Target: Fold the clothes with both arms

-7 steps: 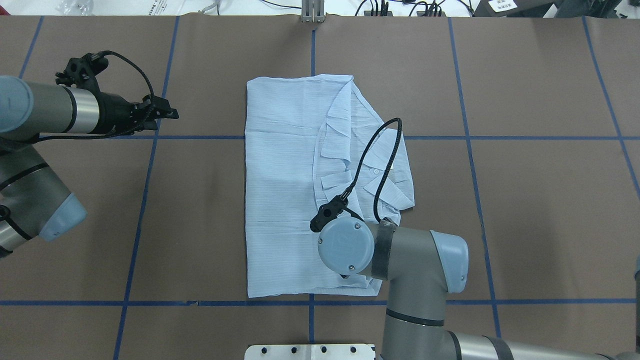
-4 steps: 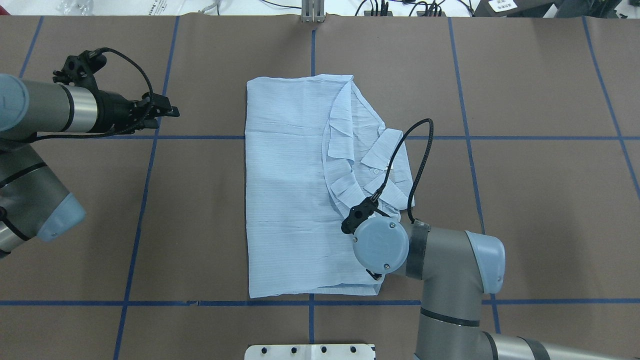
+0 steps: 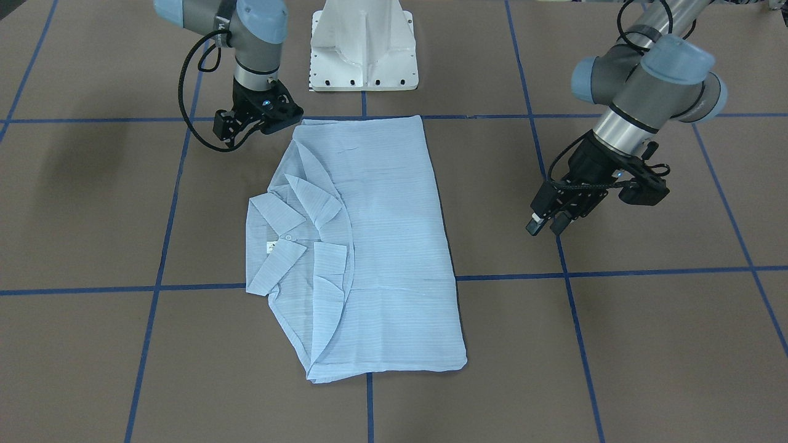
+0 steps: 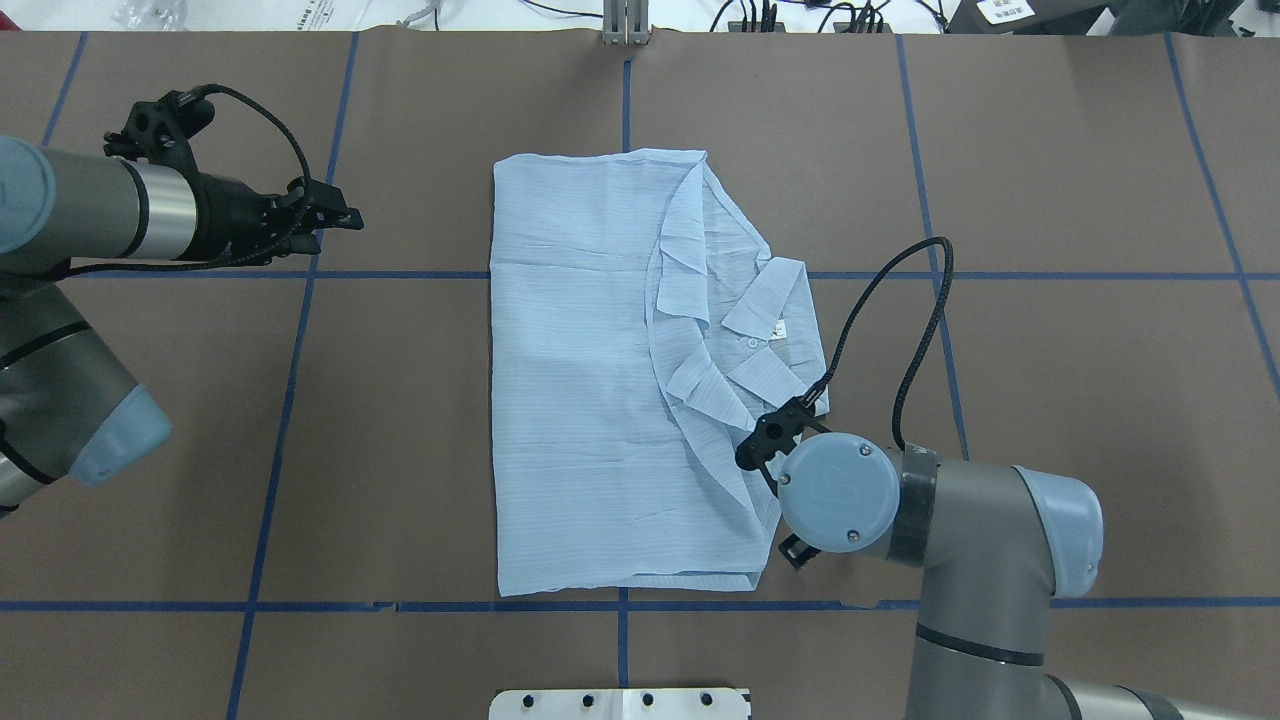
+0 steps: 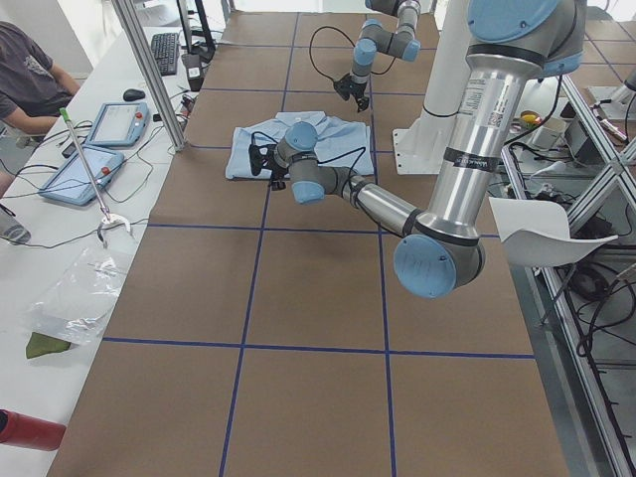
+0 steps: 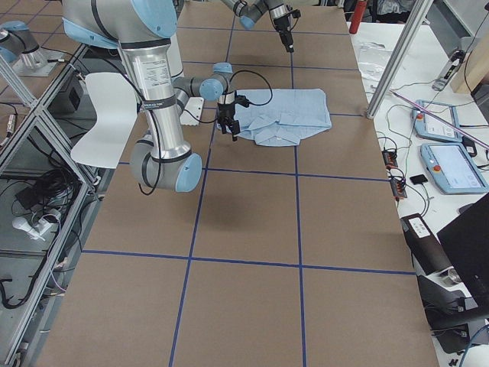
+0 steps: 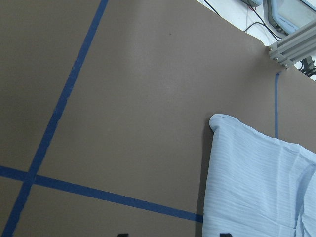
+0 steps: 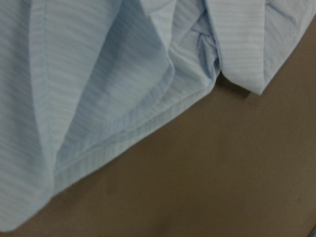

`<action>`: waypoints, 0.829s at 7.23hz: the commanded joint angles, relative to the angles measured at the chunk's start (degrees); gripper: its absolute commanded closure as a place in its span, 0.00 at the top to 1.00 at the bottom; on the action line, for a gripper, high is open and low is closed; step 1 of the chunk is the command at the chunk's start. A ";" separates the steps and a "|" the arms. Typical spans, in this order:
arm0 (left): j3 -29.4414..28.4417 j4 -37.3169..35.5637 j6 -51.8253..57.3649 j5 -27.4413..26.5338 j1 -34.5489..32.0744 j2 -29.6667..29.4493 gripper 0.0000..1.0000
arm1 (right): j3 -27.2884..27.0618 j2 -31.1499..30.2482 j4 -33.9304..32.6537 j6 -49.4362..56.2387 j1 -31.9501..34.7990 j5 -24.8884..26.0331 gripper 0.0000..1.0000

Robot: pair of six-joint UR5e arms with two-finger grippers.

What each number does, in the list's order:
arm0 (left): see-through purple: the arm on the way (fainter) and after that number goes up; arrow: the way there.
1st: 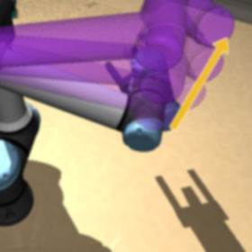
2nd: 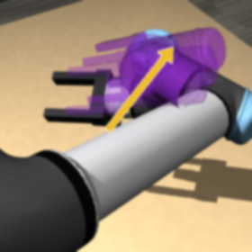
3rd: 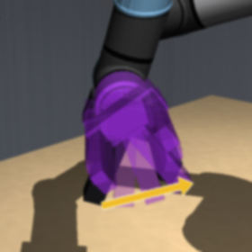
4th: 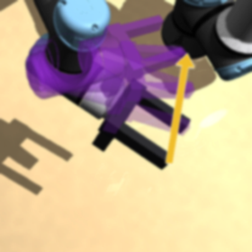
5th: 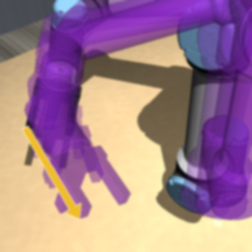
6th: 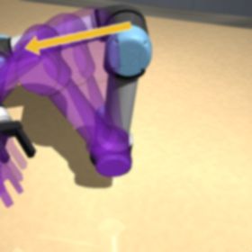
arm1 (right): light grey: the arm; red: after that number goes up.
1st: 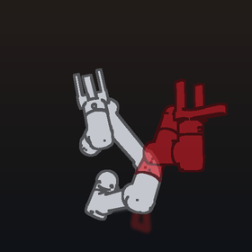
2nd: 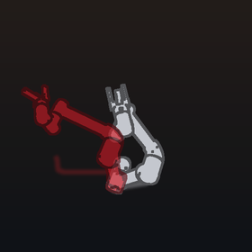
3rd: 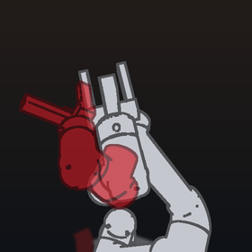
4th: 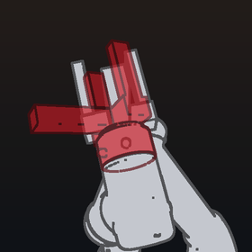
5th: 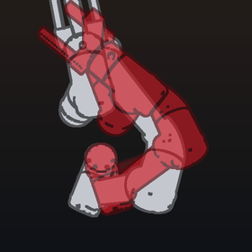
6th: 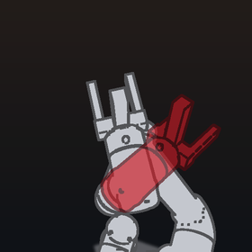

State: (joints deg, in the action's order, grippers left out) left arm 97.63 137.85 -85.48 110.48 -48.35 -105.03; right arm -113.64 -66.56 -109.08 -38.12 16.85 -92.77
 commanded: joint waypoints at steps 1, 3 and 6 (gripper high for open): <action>0.98 -0.12 0.40 1.21 -0.34 0.44 0.69 | 4.97 8.60 0.89 -1.69 0.81 0.65 1.00; 2.03 -0.04 1.01 1.58 -0.69 2.10 0.68 | 13.13 13.72 4.46 -1.61 0.82 2.50 1.00; 2.04 -0.03 1.02 1.58 -0.69 2.20 0.68 | 16.51 13.65 7.57 -0.82 2.31 3.38 1.00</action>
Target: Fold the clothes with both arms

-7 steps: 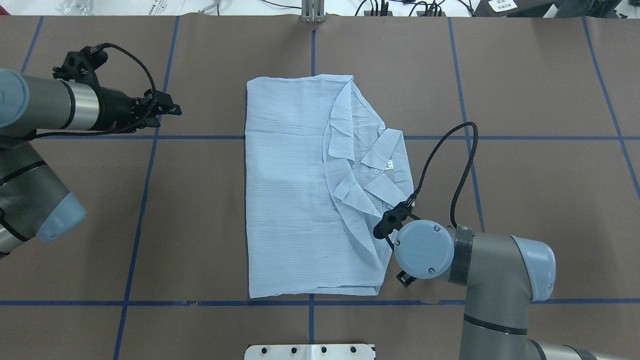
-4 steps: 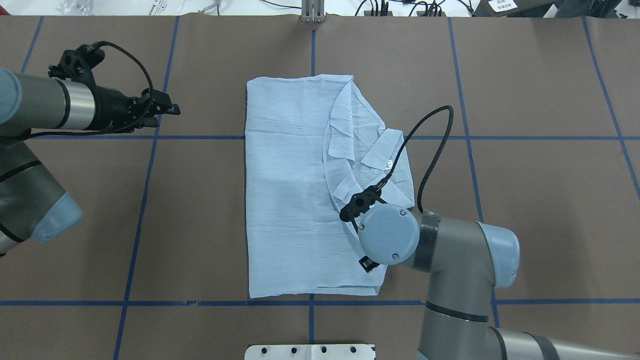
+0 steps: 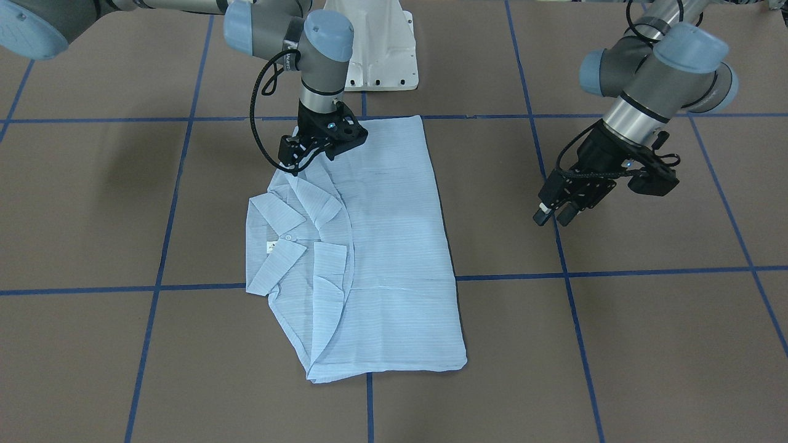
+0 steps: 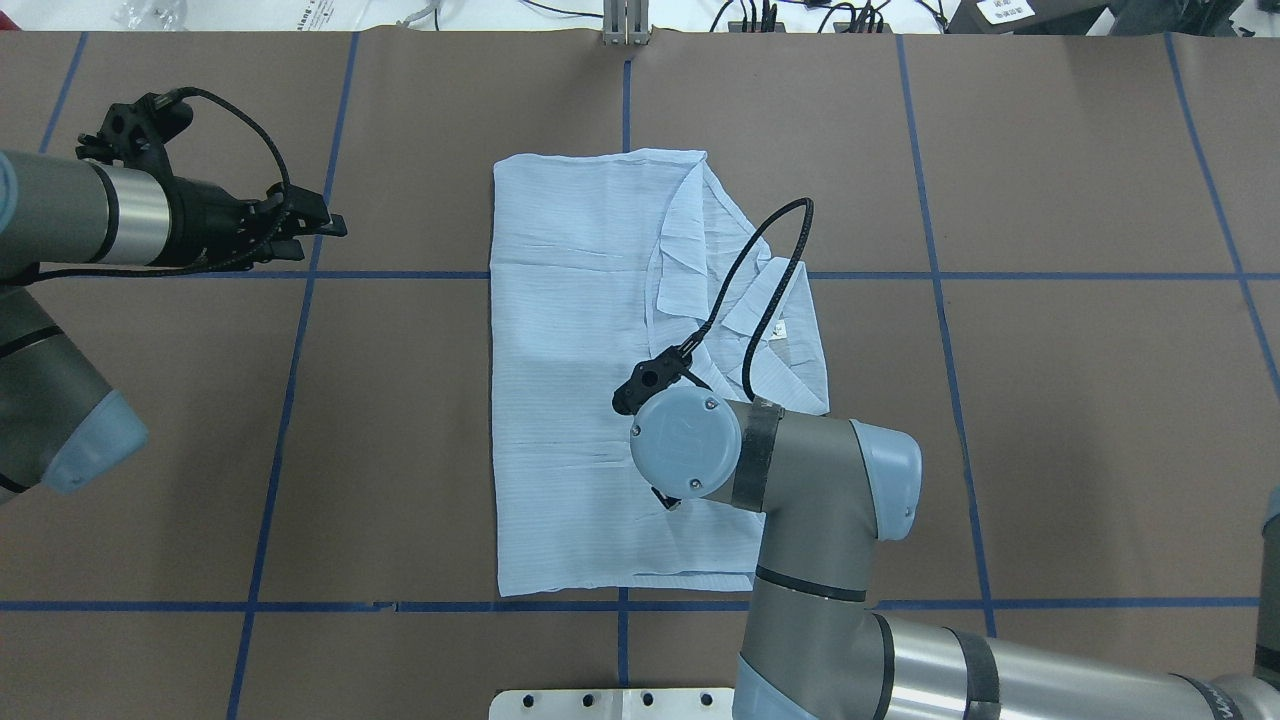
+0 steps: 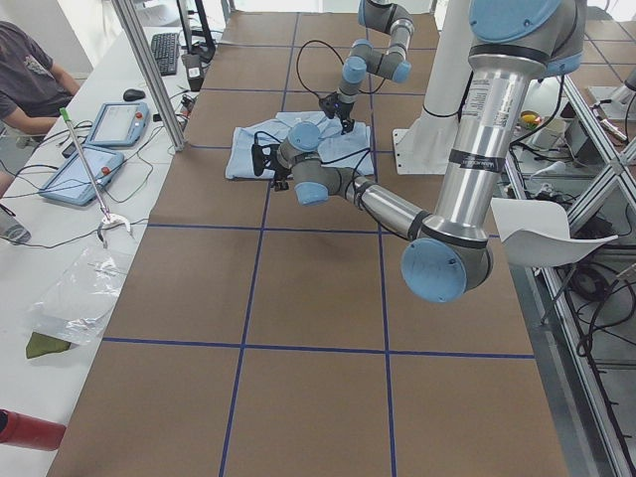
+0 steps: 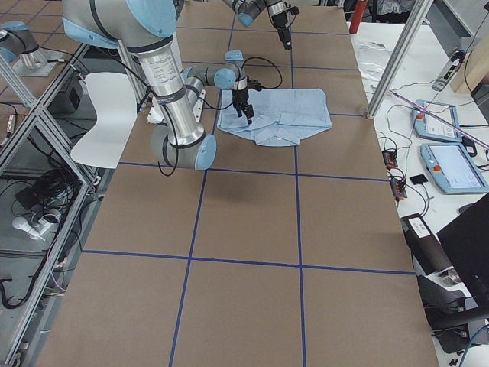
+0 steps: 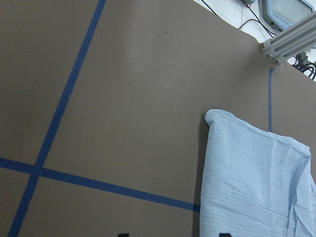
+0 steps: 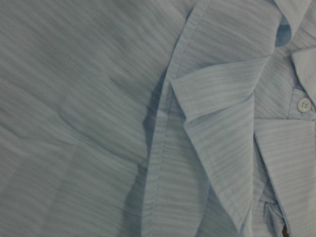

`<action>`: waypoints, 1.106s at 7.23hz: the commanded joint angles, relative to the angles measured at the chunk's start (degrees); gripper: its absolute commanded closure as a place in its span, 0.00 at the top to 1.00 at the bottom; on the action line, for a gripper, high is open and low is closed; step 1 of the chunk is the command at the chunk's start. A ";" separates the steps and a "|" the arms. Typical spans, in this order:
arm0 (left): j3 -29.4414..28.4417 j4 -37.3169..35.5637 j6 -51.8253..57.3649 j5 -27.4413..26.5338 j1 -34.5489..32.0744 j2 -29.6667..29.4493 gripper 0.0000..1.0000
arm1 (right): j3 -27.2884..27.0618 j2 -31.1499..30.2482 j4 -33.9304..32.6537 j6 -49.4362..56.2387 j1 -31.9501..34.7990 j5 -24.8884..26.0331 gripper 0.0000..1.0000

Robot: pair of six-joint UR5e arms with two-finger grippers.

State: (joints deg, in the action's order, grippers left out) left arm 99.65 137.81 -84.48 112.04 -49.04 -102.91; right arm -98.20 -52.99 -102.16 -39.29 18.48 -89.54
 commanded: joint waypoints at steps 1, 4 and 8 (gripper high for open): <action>0.01 0.00 0.02 -0.07 -0.01 0.08 0.68 | 2.21 0.08 0.74 0.35 0.59 0.16 1.00; 0.10 -0.08 -0.15 -0.07 0.08 -0.09 0.68 | 2.31 -0.79 0.91 1.31 3.47 -0.80 1.00; 1.07 -0.08 -0.33 -0.07 0.00 0.08 0.68 | -3.11 -8.85 0.91 5.98 7.96 -2.47 1.00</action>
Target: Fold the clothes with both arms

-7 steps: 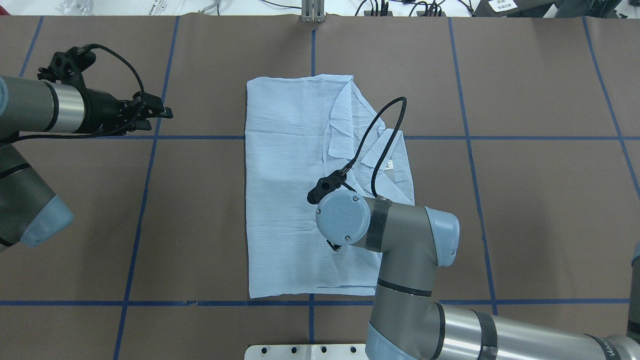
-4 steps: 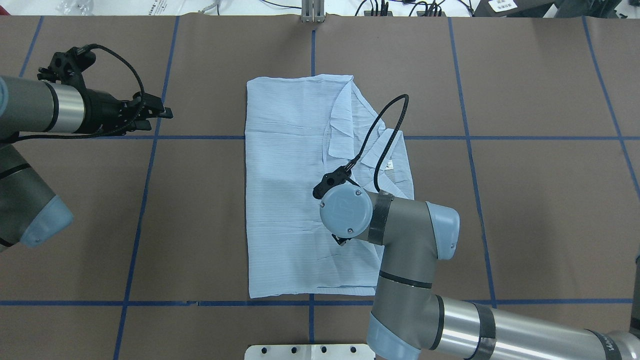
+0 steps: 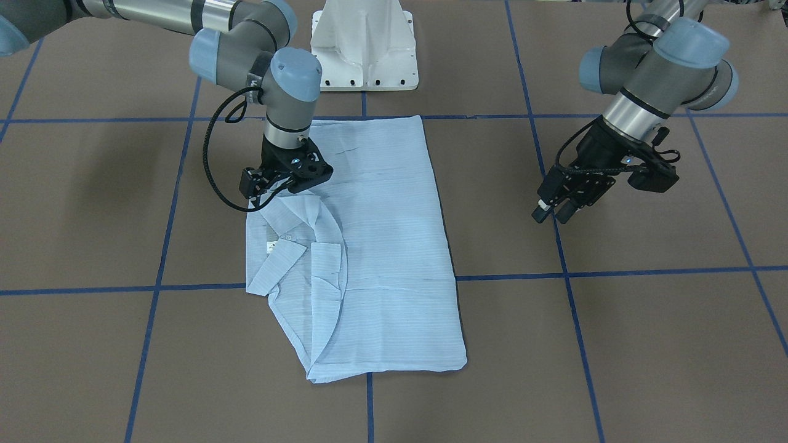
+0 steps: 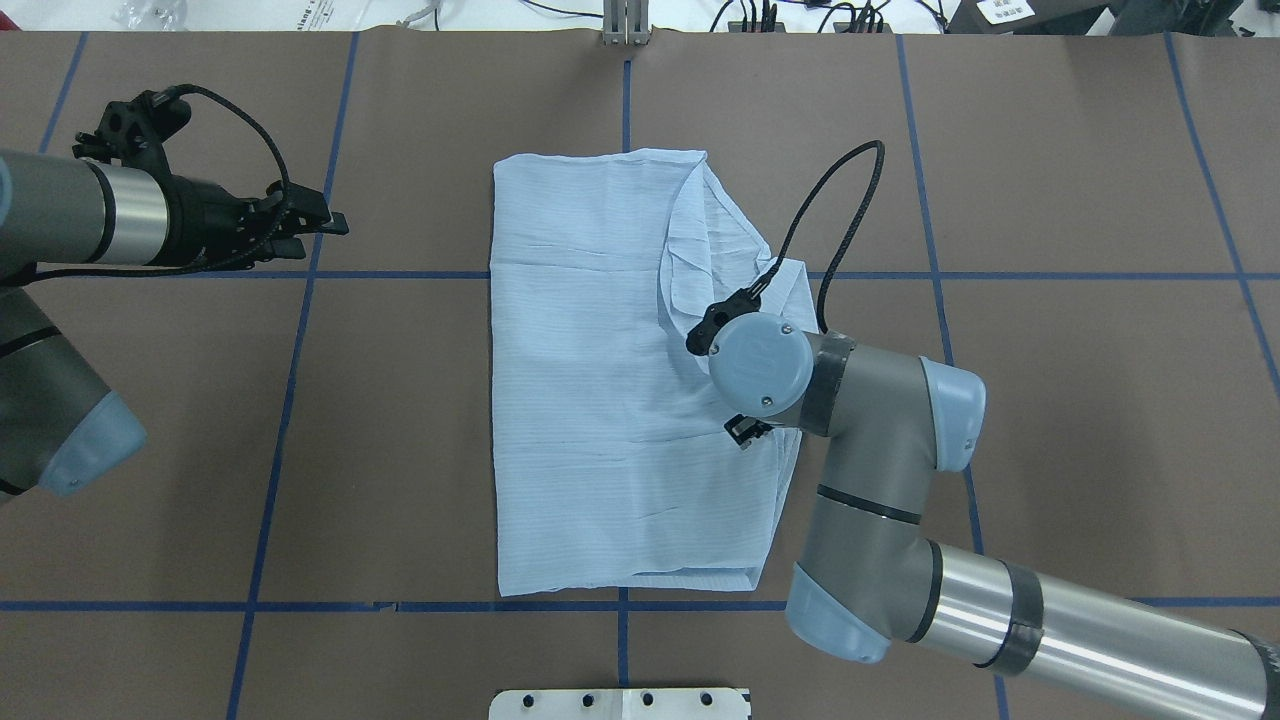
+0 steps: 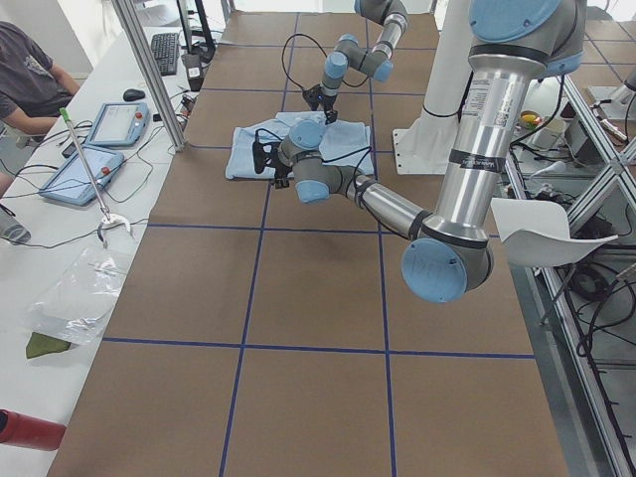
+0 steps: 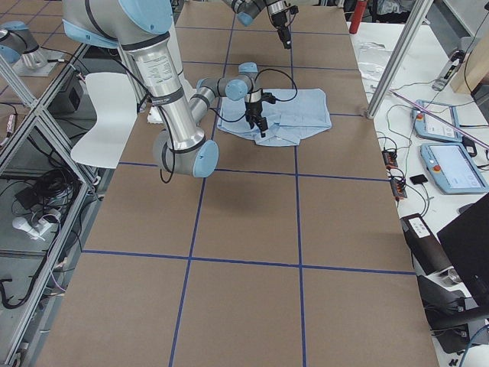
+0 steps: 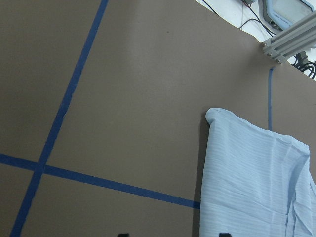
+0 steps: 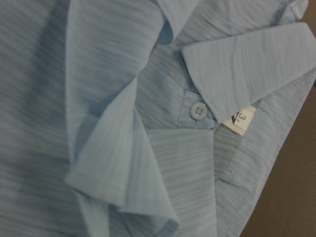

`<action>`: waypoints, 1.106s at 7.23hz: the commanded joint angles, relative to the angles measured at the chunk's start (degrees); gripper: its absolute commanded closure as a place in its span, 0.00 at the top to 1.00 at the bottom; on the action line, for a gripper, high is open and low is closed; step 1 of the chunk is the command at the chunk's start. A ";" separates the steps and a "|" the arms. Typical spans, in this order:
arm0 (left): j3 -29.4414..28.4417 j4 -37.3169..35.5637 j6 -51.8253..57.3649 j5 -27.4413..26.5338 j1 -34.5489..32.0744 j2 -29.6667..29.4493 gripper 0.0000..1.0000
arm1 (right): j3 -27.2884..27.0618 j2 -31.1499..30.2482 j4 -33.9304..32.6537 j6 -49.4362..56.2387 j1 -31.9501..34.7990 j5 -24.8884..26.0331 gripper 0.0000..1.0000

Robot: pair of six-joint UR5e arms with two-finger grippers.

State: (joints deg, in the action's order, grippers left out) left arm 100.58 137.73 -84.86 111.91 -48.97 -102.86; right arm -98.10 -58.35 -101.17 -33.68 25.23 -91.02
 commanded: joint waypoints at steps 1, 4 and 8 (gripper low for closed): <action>0.49 -0.01 -0.04 -0.02 -0.08 -0.06 0.68 | -7.07 -7.01 -0.17 0.37 1.66 -2.05 1.00; 2.77 -2.56 0.05 0.07 -0.08 -0.41 0.68 | -9.91 -6.96 -0.61 -8.43 1.49 -2.84 1.00; 2.61 -2.56 -0.04 0.51 0.01 -0.32 0.68 | -16.15 -6.96 0.09 -59.35 -8.15 -2.94 1.00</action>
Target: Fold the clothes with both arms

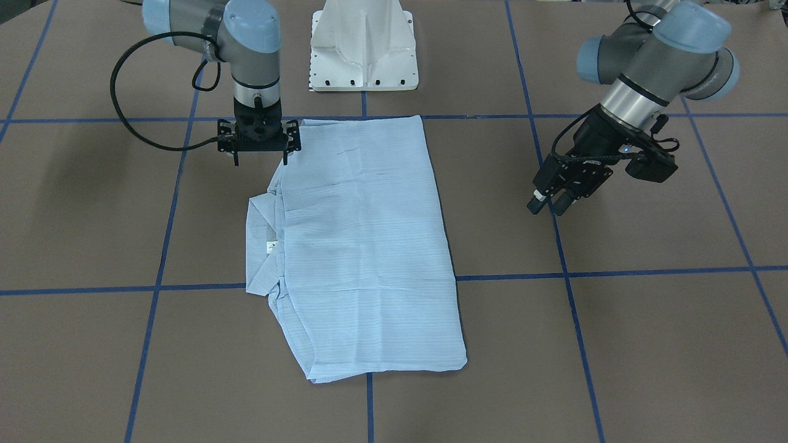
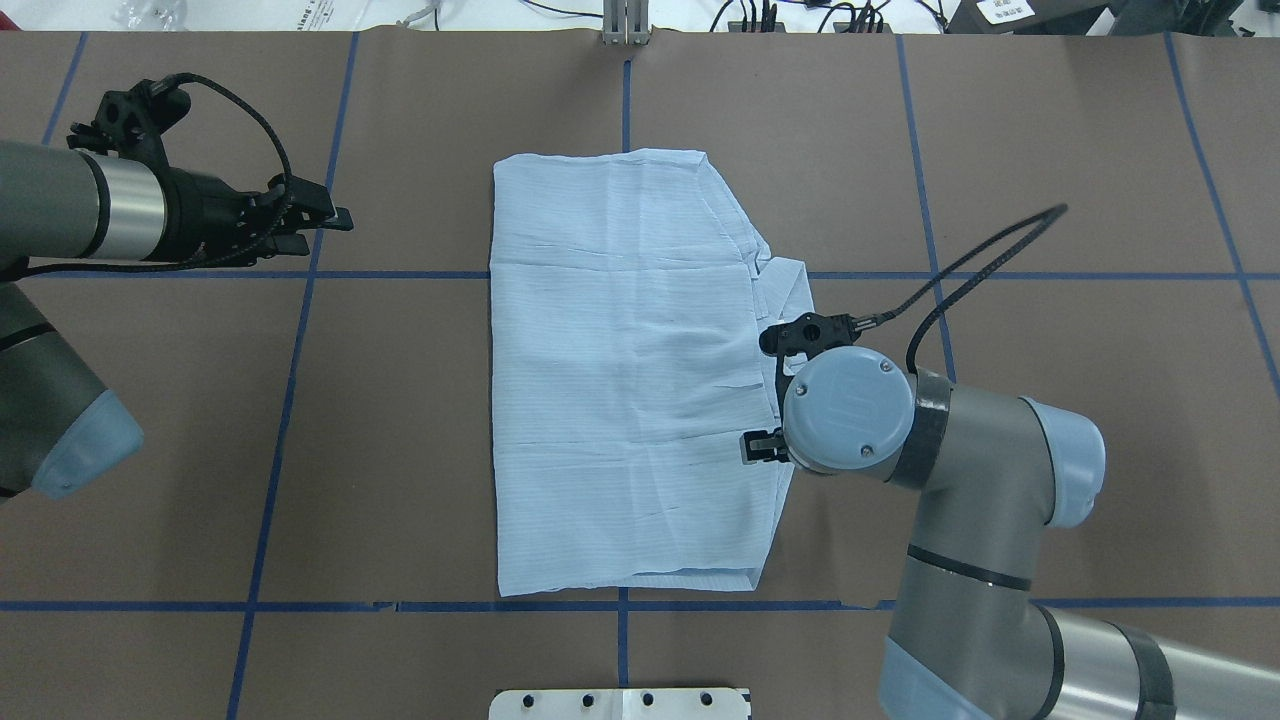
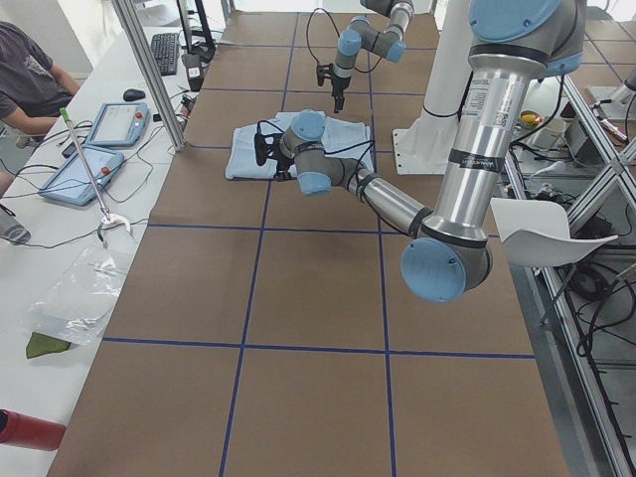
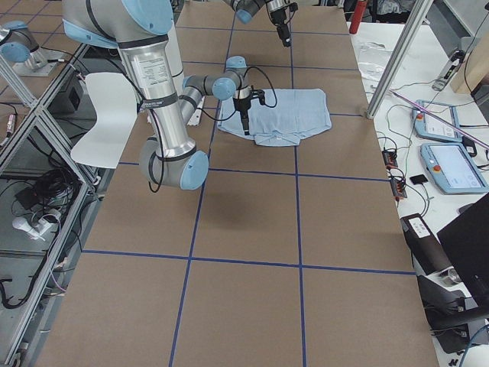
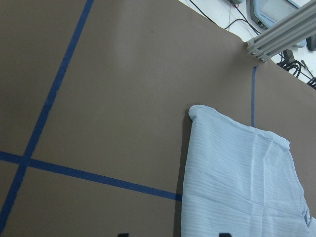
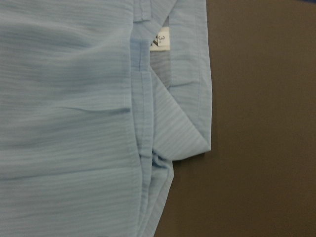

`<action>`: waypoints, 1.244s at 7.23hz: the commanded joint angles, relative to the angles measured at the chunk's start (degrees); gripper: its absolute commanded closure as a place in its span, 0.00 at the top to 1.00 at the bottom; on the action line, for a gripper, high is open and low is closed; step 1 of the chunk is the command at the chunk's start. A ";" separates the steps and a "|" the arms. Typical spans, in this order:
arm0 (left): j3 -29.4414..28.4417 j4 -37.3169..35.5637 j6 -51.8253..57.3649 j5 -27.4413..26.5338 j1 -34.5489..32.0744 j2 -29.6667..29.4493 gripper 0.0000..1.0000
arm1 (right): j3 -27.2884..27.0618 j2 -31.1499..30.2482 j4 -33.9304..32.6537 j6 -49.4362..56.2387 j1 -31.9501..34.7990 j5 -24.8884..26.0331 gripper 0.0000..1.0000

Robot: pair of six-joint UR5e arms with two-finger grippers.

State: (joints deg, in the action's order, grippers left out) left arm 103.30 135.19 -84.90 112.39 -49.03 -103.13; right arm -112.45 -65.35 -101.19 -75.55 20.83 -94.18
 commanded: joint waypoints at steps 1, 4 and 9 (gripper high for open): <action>-0.47 -0.01 0.08 0.02 0.08 -0.06 0.68 | -2.77 0.04 0.12 -31.01 -6.13 1.36 0.98; -0.38 -0.01 0.08 -0.07 0.08 0.03 0.68 | -2.34 -1.18 7.90 -61.66 -11.59 7.70 0.82; 0.05 -0.01 -0.18 -0.16 0.08 0.03 0.68 | 2.14 -1.01 8.73 -63.85 -9.85 7.96 0.70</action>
State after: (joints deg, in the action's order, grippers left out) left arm 103.31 135.18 -85.04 112.25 -49.00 -103.10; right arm -111.00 -66.23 -92.47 -140.42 10.27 -86.24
